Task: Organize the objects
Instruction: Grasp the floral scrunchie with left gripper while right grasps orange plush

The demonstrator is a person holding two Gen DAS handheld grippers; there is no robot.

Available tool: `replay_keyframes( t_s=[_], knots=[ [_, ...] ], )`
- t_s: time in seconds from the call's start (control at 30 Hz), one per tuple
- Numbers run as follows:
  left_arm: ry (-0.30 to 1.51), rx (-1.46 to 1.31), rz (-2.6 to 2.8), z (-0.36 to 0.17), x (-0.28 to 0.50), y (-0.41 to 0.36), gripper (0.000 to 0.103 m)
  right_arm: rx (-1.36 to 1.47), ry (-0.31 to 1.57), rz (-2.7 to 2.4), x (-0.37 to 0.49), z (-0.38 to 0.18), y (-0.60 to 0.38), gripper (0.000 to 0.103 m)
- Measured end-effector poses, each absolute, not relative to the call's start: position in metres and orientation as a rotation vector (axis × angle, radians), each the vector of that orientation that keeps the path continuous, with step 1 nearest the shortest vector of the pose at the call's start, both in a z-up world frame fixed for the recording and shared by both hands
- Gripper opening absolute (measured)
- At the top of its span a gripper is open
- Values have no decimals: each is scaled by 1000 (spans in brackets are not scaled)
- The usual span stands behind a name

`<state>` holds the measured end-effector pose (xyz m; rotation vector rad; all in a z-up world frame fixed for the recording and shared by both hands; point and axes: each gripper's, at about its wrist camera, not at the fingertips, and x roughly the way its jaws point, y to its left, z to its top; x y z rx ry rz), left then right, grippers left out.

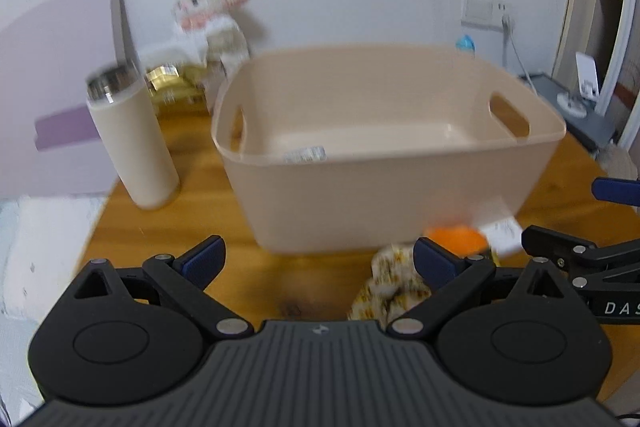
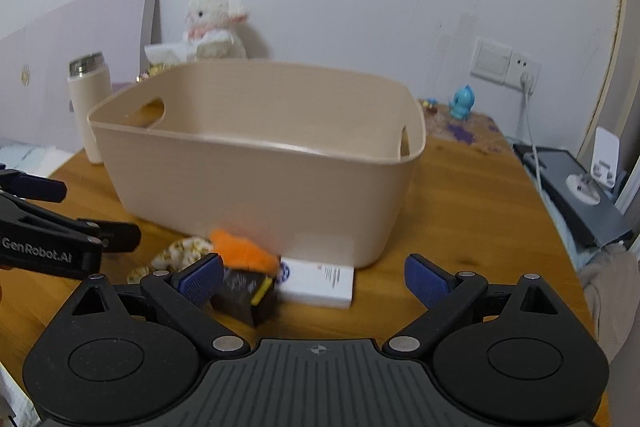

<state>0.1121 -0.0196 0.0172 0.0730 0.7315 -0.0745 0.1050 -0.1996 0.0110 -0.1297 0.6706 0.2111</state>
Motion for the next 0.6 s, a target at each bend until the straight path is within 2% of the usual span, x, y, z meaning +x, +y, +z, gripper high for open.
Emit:
replay_keyframes(
  t_s=[0.47,0.57,0.6],
  knots=[
    [861,73,-137,-36,135,-25,100,-96,698,271,125,-22,-184,90],
    [854,82,-155,-38,137,-26,98,-88,699,286,132,-23,-180,86],
    [856,87,-162,-38,138,-26,93,-85,701,291,133,-24,-179,85]
  ],
)
